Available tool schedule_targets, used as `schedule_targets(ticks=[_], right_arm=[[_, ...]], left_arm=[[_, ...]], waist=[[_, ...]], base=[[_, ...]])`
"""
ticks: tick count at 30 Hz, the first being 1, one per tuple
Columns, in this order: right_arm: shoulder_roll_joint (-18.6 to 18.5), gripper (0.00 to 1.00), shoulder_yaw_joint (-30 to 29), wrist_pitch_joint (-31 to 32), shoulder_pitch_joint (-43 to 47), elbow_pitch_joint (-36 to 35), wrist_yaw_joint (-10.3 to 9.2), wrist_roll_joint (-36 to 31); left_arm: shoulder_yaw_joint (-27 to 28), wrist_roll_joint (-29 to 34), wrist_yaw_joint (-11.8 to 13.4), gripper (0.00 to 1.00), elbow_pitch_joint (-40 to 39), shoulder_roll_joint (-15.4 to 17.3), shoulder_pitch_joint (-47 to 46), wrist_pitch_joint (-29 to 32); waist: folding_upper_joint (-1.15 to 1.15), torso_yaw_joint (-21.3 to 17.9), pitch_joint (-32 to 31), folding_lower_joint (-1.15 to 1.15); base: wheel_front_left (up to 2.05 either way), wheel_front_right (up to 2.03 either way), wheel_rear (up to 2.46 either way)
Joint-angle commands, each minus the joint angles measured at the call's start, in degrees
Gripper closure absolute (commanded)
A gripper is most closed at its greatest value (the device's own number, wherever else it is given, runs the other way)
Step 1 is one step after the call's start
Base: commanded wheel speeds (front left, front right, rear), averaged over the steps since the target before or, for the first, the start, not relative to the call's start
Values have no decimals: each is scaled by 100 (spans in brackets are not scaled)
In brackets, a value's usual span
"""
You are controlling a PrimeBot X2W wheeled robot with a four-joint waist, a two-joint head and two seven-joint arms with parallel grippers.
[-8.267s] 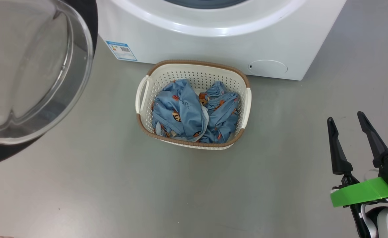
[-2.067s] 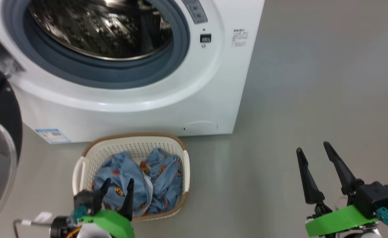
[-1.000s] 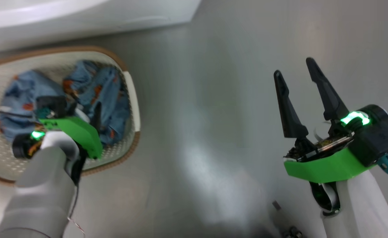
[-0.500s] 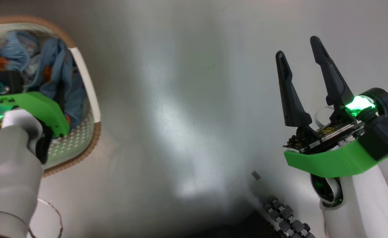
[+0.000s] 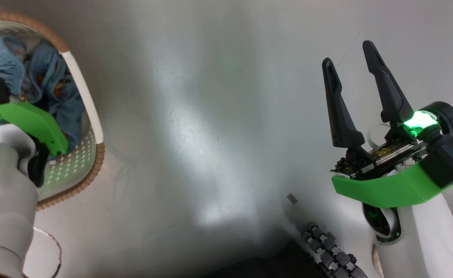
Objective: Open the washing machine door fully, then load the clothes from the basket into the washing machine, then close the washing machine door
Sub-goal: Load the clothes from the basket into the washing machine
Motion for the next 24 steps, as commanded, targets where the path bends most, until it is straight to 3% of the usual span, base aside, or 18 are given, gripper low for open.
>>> schedule_targets(ticks=[1, 16, 24], right_arm=[[9, 0, 90, -27, 185, -145, 9, 86], [9, 0, 1, -27, 200, 1, 9, -3], [9, 0, -58, -27, 319, 167, 9, -150]], left_arm=[[69, -26, 61, 100, 19, 187, 118, -9], [-57, 55, 77, 100, 26, 34, 348, -1074], [-22, 154, 249, 100, -307, -69, 581, -1338]], waist=[[0, 29, -24, 0], [0, 439, -613, 0], [0, 756, -1128, 0]], base=[[0, 0, 0], [0, 0, 0], [0, 0, 0]])
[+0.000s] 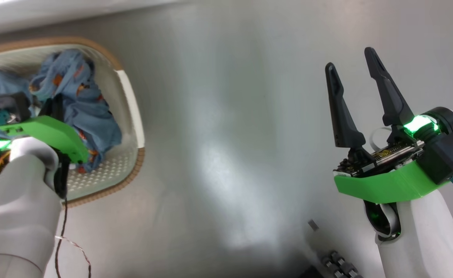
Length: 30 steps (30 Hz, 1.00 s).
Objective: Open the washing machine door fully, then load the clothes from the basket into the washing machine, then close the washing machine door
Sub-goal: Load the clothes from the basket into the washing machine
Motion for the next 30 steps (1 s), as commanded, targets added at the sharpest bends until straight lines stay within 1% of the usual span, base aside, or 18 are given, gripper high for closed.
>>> schedule_targets(ticks=[1, 7, 13, 14, 15, 21, 30], right_arm=[[11, 0, 75, -27, 307, -88, 9, -54], [11, 0, 46, -27, 438, 54, 9, -137], [11, 0, -10, -27, 598, 267, 9, -216], [11, 0, -29, -27, 636, 309, 9, -230], [11, 0, -29, -27, 636, 309, 9, -230], [11, 0, -115, -27, 857, 504, 9, -282], [11, 0, -95, -27, 1228, 801, 9, -284]], left_arm=[[145, 85, 110, 100, -245, 194, 257, -66], [496, 376, 406, 100, -1296, 251, 838, -69], [980, 724, 611, 100, -2319, 208, 1544, -70], [1060, 784, 633, 100, -2482, 183, 1659, -70], [1060, 784, 633, 100, -2482, 183, 1659, -70], [1546, 1167, 755, 100, -3388, 68, 2327, -70], [2150, 1807, 868, 100, -4739, 10, 3512, -71]], waist=[[0, 255, -322, 0], [0, 455, -764, 0], [0, 652, -1278, 0], [0, 692, -1370, 0], [0, 692, -1370, 0], [0, 904, -1951, 0], [0, 1014, -2918, 0]], base=[[0, 0, 0], [0, 0, 0], [0, 0, 0], [0, 0, 0], [0, 0, 0], [0, 0, 0], [0, 0, 0]])
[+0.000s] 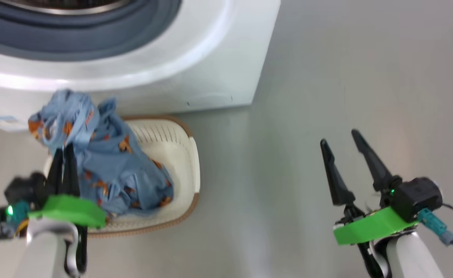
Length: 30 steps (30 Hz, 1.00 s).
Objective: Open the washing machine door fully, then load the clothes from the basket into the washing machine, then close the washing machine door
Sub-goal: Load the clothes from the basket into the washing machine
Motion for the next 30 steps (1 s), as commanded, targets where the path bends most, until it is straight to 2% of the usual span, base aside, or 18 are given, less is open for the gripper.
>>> schedule_targets(ticks=[1, 8, 16, 22, 30], right_arm=[[13, 0, 146, -27, 123, -92, 9, -5], [13, 0, 226, -4, 370, 154, 9, -33], [13, 0, 250, 107, 670, 308, 9, 26], [13, 0, 315, 175, 963, 289, 9, 79], [13, 0, 324, 213, 1152, 198, 9, 103]], left_arm=[[225, 73, 72, 100, -217, 149, 169, -53], [365, 366, 168, 100, -972, 98, 1132, -53], [331, 422, 208, 100, -1462, 102, 2031, -37], [252, 450, 326, 100, -1861, 131, 2580, 168], [184, 445, 412, 100, -2223, 116, 2816, 315]], waist=[[0, 166, -601, 0], [0, 226, -1321, 0], [0, 221, -2017, 0], [0, 159, -2413, 0], [0, 133, -2528, 0]], base=[[0, 0, 0], [0, 0, 0], [0, 0, 0], [0, 0, 0], [0, 0, 0]])
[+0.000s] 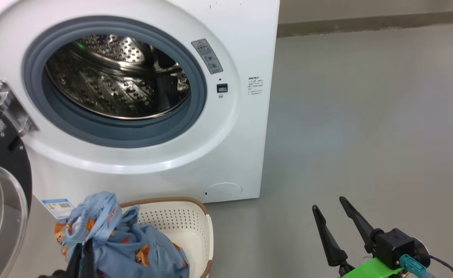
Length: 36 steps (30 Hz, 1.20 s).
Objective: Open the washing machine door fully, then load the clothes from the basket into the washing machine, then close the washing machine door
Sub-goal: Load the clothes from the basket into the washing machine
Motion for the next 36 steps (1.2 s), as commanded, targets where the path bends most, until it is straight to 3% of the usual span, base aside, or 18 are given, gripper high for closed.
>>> schedule_targets(ticks=[1, 27, 36], right_arm=[[4, 0, 146, 15, -43, -185, 9, 75], [4, 0, 126, 72, -21, -279, 9, 71], [4, 0, 144, 111, -214, -503, 9, 35]], left_arm=[[187, 48, 62, 100, -205, 100, -138, -3], [143, -53, 171, 100, -219, 129, -259, 32], [65, -348, -81, 100, 350, -73, -1065, -26]], waist=[[0, -13, -37, 0], [0, 18, 35, 0], [0, -49, 610, 0]], base=[[0, 0, 0], [0, 0, 0], [0, 0, 0]])
